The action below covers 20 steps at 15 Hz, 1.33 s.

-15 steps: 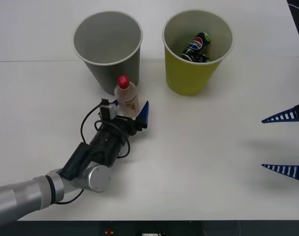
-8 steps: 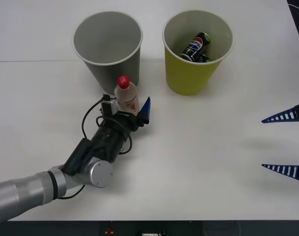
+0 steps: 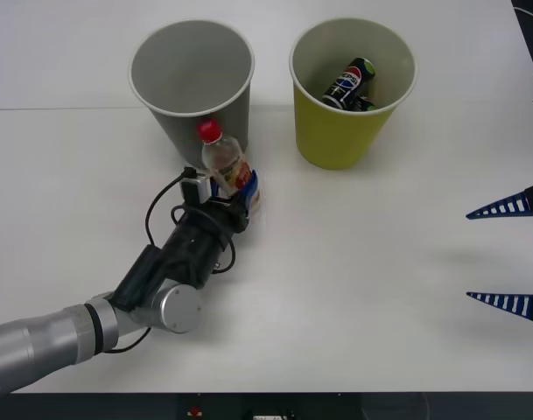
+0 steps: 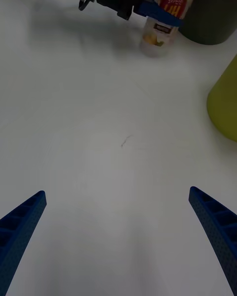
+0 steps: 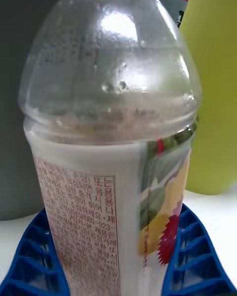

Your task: Put the can into the green bin and the plastic bottle into the gray bin

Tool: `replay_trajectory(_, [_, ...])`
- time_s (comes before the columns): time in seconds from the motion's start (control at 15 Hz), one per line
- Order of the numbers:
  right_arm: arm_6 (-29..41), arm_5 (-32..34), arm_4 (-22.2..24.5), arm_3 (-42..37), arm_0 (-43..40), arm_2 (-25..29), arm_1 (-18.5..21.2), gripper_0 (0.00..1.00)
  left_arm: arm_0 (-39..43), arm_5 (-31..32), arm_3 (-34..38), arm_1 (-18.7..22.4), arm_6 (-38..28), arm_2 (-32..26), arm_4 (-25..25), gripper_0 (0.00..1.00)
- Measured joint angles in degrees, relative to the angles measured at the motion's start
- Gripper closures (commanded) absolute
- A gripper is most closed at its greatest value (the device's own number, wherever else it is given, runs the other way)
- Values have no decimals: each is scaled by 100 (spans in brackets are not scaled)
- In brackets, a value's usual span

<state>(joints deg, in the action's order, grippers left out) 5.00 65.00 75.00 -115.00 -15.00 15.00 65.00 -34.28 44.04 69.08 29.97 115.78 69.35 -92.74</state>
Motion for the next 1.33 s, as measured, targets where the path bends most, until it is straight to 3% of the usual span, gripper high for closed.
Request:
replay_trajectory(0.53, [0, 0, 0, 0, 0, 0, 0, 0, 158, -129, 329, 201, -132, -5, 532, 100])
replay_trajectory(1.0, [0, 0, 0, 0, 0, 0, 0, 0, 776, -334, 1427, 956, -432, -23, 1354, 100])
replay_trajectory(1.13, [0, 0, 0, 0, 0, 0, 0, 0, 983, -635, 1765, 1304, -1007, -181, 2064, 100])
replay_trajectory(1.33, [0, 0, 0, 0, 0, 0, 0, 0, 1534, -1352, 2251, 1885, -2761, -935, 4044, 100])
